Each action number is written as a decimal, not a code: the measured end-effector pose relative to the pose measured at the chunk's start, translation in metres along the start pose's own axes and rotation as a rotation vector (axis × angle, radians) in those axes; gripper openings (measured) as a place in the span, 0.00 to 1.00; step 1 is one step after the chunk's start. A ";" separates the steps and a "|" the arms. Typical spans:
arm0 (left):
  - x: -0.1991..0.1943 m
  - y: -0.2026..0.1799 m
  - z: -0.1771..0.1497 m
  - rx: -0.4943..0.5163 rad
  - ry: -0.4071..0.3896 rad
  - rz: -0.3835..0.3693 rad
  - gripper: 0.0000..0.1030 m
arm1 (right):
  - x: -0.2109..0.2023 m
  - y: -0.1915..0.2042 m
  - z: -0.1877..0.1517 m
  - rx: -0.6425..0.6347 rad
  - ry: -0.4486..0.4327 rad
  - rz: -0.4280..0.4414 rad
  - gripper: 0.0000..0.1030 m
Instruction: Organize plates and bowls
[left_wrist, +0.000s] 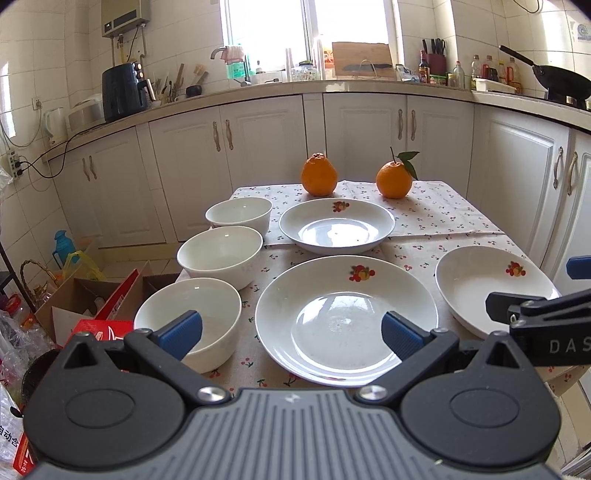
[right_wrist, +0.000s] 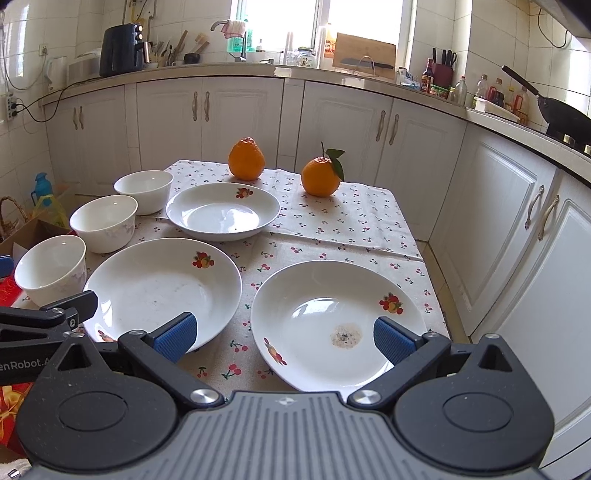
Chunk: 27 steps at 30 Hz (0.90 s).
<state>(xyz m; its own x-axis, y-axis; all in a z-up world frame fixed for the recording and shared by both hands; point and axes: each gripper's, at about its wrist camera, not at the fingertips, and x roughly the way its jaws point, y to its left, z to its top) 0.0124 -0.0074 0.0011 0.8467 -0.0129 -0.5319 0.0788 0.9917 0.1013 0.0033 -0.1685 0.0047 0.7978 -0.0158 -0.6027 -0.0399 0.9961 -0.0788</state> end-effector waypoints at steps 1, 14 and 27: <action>0.001 0.000 0.001 0.002 0.000 0.000 0.99 | -0.001 -0.002 0.000 -0.003 -0.005 0.023 1.00; 0.025 -0.004 0.019 0.046 0.015 -0.084 0.99 | 0.009 -0.061 -0.005 -0.030 0.001 0.080 1.00; 0.051 -0.025 0.031 0.103 0.019 -0.191 0.99 | 0.034 -0.095 -0.053 -0.071 0.119 0.180 1.00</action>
<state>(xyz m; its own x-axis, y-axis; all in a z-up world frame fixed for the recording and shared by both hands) 0.0700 -0.0366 -0.0022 0.8013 -0.1961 -0.5652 0.2911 0.9532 0.0820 0.0027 -0.2686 -0.0506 0.6975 0.1469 -0.7013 -0.2207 0.9752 -0.0152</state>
